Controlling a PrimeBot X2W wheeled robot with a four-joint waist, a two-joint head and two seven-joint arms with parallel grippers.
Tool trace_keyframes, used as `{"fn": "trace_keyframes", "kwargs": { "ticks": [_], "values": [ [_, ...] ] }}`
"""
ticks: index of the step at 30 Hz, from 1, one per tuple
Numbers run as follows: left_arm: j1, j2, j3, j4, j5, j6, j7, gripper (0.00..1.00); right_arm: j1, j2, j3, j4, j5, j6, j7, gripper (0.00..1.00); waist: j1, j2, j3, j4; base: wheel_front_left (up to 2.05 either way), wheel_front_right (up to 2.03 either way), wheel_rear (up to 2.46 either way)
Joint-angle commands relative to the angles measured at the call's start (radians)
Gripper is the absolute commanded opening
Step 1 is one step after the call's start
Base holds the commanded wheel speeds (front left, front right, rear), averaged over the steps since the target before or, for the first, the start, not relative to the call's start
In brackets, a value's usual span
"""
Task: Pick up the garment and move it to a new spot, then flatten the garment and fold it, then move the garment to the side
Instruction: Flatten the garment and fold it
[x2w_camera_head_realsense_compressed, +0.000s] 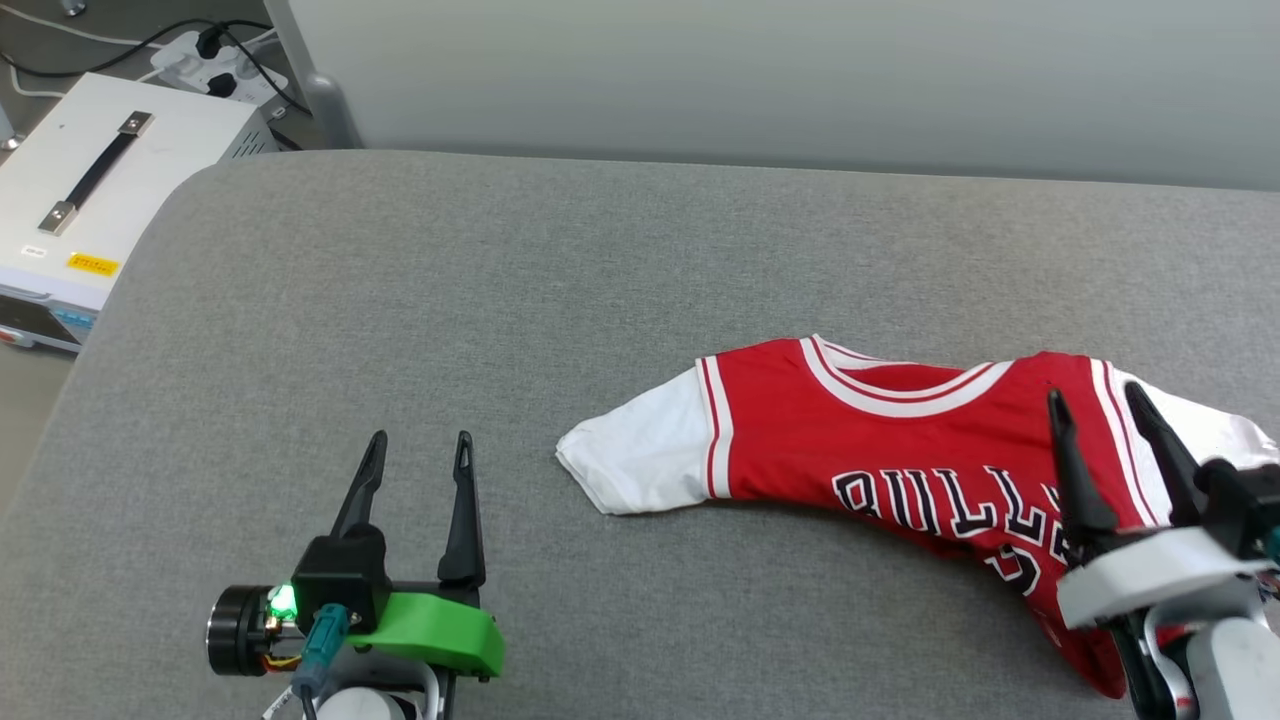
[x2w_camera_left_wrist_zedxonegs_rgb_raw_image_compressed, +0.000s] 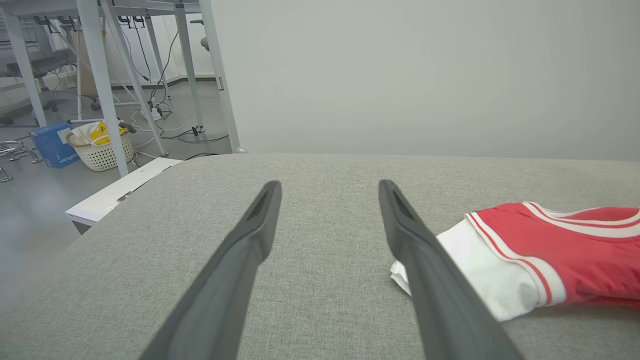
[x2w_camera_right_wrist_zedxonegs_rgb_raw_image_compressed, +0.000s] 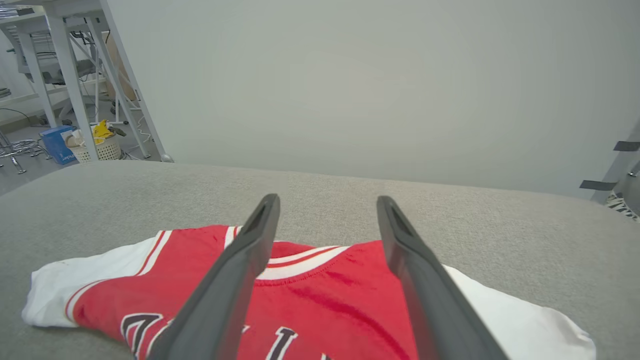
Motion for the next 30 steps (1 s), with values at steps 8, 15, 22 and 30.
{"fn": "trace_keyframes", "kwargs": {
  "ticks": [8, 15, 22, 30],
  "values": [
    [-0.081, 0.041, 0.031, -0.012, 0.008, -0.084, -0.006, 1.0, 0.104, 0.074, -0.097, -0.092, -0.08, -0.001, -0.005, 1.0, 0.0, -0.0001, 0.012, -0.03, 0.0, 0.0, 0.0],
    [-0.314, 0.145, -0.029, 0.081, -0.048, -0.167, -0.006, 1.0, 0.093, 0.087, -0.095, -0.138, -0.121, -0.001, -0.005, 1.0, 0.0, -0.0001, 0.054, -0.063, 0.0, 0.0, 0.0],
    [-0.601, 0.309, -0.308, 0.186, -0.241, -0.172, 0.113, 1.0, 0.059, 0.089, -0.083, -0.181, -0.146, -0.001, -0.005, 1.0, 0.0, -0.0001, 0.111, -0.101, 0.0, 0.0, 0.0],
    [-0.85, 0.441, -0.633, 0.246, -0.562, -0.173, 0.529, 1.0, 0.029, 0.096, -0.075, -0.21, -0.166, -0.001, -0.005, 1.0, 0.0, -0.0001, 0.171, -0.134, 0.0, 0.0, 0.0]
  ]
}}
